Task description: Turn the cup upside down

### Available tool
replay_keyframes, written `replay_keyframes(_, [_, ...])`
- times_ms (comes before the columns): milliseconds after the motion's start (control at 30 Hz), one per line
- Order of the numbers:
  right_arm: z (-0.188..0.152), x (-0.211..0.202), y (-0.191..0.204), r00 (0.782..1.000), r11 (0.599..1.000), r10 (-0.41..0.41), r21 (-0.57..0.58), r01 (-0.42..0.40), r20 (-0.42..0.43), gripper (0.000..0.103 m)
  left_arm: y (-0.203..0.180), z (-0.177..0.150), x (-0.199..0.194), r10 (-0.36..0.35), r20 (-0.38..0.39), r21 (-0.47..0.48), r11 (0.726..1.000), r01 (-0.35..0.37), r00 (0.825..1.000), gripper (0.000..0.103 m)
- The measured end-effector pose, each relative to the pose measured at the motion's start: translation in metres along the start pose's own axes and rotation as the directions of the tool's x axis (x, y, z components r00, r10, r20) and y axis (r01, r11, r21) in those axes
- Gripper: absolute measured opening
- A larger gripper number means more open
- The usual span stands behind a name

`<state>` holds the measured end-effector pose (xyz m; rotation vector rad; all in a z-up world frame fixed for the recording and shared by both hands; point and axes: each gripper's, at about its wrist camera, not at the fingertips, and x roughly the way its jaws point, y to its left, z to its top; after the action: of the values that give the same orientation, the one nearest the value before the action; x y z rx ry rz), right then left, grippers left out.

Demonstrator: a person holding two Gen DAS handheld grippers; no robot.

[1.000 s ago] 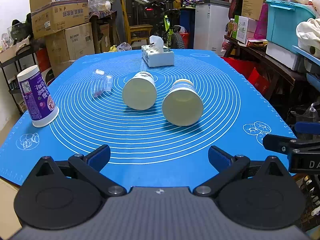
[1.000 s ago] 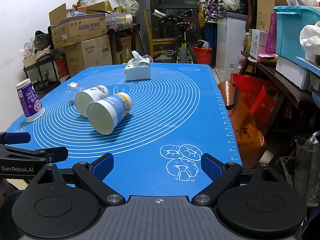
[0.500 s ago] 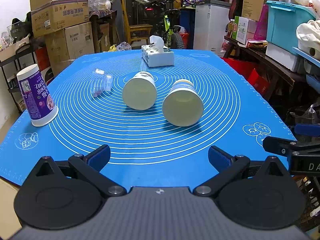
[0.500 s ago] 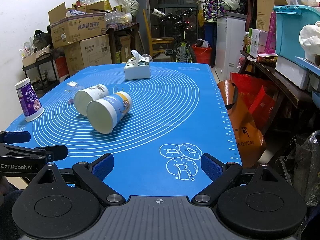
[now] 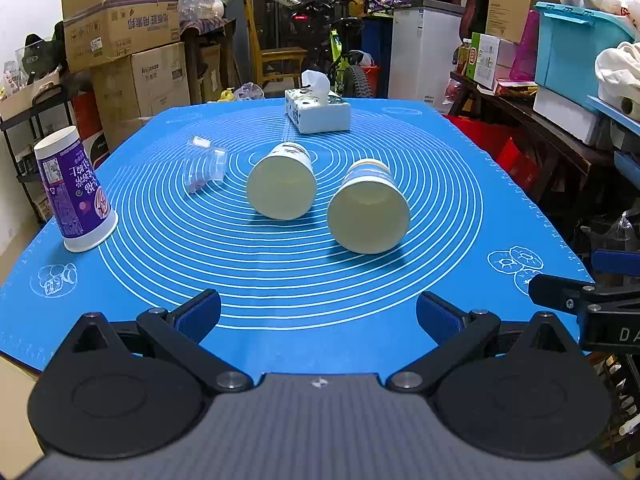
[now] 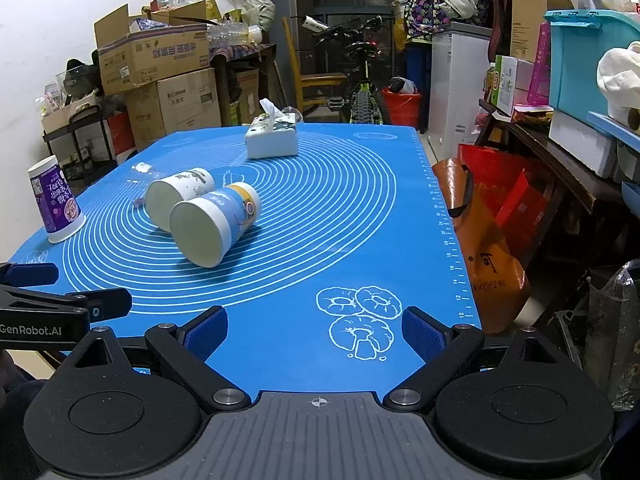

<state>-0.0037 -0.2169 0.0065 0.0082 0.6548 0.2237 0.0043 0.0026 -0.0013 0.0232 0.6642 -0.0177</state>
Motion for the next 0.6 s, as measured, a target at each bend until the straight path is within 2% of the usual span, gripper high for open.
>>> replay_keyframes(600, [0.0007, -0.0003, 0.0004, 1.000, 1.000, 0.001, -0.001, -0.001, -0.002, 0.094, -0.0004, 0.0004, 0.0001, 0.002, -0.002, 0.006, 1.000, -0.002, 1.000, 0.103])
